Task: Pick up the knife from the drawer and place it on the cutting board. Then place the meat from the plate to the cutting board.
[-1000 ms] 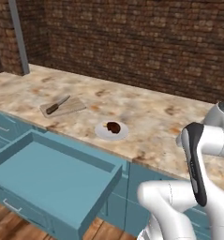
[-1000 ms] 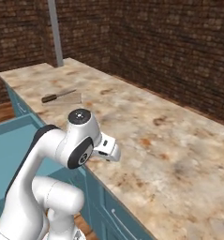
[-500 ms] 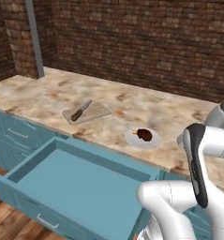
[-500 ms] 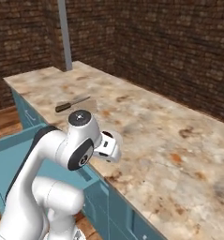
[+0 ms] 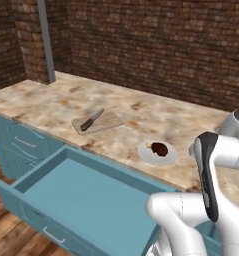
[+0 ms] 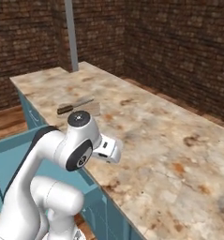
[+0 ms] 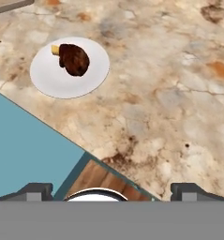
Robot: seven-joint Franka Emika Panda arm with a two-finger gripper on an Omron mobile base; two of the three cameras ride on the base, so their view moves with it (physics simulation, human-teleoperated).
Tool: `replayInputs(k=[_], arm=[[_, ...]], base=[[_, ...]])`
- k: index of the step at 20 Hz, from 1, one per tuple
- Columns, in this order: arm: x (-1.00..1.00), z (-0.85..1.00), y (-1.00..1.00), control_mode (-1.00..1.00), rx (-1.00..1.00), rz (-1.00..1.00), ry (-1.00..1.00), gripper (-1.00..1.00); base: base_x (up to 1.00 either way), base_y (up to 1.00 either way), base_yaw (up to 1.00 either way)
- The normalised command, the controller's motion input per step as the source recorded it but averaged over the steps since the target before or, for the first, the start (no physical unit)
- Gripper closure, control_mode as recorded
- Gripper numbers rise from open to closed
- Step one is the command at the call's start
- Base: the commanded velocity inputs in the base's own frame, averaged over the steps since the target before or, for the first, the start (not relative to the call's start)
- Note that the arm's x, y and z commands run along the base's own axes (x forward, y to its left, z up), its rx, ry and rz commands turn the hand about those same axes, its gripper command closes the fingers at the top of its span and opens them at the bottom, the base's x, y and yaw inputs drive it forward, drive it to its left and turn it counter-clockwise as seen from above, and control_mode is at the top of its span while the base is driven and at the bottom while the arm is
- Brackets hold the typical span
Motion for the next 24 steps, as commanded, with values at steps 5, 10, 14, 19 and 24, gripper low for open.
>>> replayInputs(k=[5,10,14,19,24], arm=[[0.0,0.0,0.0,1.0,0.0,0.0,0.0,-1.0],[0.0,0.0,0.0,1.0,0.0,0.0,0.0,-1.0],[0.41,0.0,0.0,-1.0,0.0,0.0,0.09,-1.0],[0.85,0.0,0.0,-1.0,0.0,0.13,0.1,-1.0],[0.71,-0.05,-0.02,-1.0,-0.03,0.23,0.02,-1.0]], base=[[0.21,-0.16,0.44],[0.5,0.0,0.15],[0.28,0.01,0.0],[0.0,0.0,0.0],[0.0,0.0,0.0]])
